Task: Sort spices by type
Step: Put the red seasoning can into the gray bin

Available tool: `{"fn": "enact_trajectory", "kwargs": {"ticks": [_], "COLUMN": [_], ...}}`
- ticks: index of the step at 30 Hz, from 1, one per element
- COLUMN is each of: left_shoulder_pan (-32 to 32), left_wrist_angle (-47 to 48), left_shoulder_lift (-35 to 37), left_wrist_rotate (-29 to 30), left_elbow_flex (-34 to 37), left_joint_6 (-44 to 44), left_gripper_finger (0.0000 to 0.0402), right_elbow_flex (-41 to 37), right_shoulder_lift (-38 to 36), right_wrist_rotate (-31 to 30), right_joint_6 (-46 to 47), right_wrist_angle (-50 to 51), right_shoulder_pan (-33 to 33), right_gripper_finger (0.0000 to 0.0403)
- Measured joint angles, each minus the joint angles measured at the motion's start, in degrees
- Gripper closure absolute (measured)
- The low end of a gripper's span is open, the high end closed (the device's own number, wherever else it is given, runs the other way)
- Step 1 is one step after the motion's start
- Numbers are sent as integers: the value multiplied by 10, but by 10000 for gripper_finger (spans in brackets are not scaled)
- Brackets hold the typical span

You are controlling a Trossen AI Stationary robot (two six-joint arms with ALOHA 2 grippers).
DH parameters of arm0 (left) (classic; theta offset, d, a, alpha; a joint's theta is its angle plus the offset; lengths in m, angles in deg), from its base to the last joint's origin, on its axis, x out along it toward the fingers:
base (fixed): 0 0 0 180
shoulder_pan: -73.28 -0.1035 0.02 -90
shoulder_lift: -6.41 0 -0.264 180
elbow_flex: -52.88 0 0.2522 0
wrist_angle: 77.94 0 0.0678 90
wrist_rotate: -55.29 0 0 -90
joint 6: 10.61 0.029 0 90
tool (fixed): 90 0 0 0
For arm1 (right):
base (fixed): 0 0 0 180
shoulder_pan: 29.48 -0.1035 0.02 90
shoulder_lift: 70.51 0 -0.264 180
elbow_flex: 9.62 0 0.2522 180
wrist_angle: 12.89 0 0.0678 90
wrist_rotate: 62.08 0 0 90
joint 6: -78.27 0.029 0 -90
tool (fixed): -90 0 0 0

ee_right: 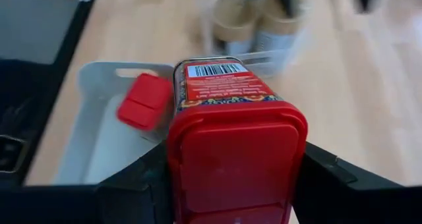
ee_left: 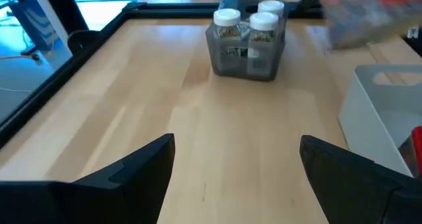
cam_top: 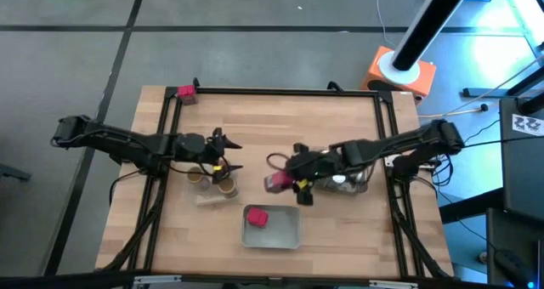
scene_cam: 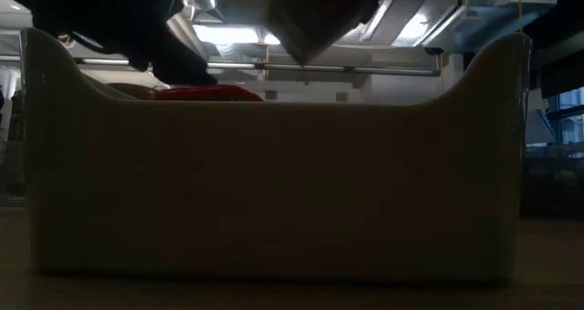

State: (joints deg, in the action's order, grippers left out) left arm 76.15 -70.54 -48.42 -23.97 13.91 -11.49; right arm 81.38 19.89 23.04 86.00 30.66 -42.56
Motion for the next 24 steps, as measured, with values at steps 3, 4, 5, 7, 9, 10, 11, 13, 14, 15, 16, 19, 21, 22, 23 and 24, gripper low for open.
{"fn": "enact_trajectory", "kwargs": {"ticks": [3, 4, 5, 7, 9, 10, 11, 13, 14, 15, 16, 19, 21, 22, 23, 24], "left_shoulder_pan": [3, 4, 5, 8, 11, 12, 13, 14, 14, 14, 14, 13, 13, 13, 13, 14], "left_wrist_angle": [0, 2, 0, -1, -2, -3, -2, -4, -5, -4, -7, -7, -7, -8, -7, -7], "left_shoulder_lift": [1, 0, 0, 1, 2, 2, 2, 2, 1, 1, 1, 1, 1, 1, 1, 1], "left_wrist_rotate": [0, 0, 0, 0, 0, 0, 0, 0, 0, 0, 0, 0, 0, 0, 0, 0], "left_elbow_flex": [8, 8, 8, 8, 8, 7, 7, 8, 7, 7, 7, 7, 7, 7, 7, 7], "left_joint_6": [-10, -15, -17, -17, -17, -15, -15, -15, -15, -15, -14, -16, -19, -21, -22, -25], "left_gripper_finger": [92, 92, 92, 92, 92, 92, 92, 92, 92, 92, 92, 92, 92, 92, 92, 92], "right_elbow_flex": [39, 56, 71, 103, 129, 140, 147, 155, 157, 157, 157, 158, 158, 158, 158, 158], "right_shoulder_lift": [44, 58, 73, 100, 125, 135, 144, 161, 167, 171, 174, 188, 201, 205, 210, 215], "right_wrist_rotate": [26, 34, 37, 46, 51, 56, 64, 74, 75, 75, 74, 73, 73, 71, 70, 70], "right_joint_6": [14, 20, 26, 41, 58, 68, 77, 88, 89, 89, 91, 104, 113, 115, 116, 116], "right_wrist_angle": [24, 34, 53, 95, 126, 140, 153, 169, 174, 176, 178, 180, 181, 181, 184, 185], "right_shoulder_pan": [-17, -22, -27, -38, -49, -54, -59, -66, -71, -75, -78, -85, -85, -84, -83, -83], "right_gripper_finger": [187, 187, 187, 187, 187, 187, 187, 187, 187, 187, 187, 187, 187, 187, 187, 187]}}
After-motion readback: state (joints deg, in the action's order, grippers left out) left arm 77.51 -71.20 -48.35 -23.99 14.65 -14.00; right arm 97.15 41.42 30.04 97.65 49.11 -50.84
